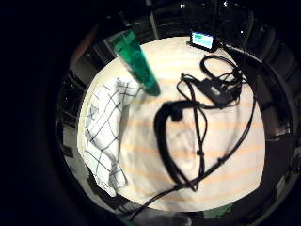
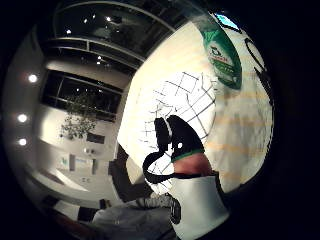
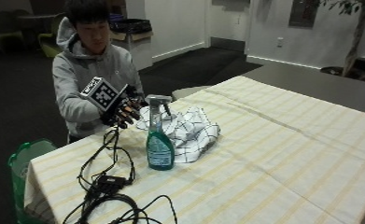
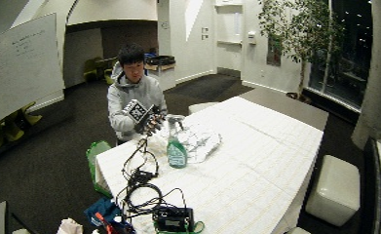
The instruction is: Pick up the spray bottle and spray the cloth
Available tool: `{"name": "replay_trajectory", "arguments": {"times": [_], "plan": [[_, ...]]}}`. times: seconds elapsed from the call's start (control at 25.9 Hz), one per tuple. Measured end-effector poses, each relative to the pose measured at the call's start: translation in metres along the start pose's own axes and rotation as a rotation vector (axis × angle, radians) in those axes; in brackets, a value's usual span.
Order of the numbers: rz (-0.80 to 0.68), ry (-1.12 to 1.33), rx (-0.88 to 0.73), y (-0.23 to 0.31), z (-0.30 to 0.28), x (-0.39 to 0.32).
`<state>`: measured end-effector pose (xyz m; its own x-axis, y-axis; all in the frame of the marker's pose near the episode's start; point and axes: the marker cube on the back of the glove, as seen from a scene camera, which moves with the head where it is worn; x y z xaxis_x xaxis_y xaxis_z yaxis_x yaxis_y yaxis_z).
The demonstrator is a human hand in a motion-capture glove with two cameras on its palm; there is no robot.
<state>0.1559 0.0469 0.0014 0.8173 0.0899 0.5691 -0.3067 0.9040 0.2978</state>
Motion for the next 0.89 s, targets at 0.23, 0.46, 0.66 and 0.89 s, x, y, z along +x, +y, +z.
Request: {"name": "replay_trajectory", "arguments": {"times": [0.23, 0.46, 0.66, 0.89], "plan": [[0.033, -0.141, -0.024, -0.036, 0.001, 0.008], [0.086, -0.286, -0.024, -0.068, 0.008, 0.016], [0.089, -0.408, 0.027, -0.09, 0.018, 0.02], [0.106, -0.575, 0.138, -0.117, 0.03, 0.017]]}}
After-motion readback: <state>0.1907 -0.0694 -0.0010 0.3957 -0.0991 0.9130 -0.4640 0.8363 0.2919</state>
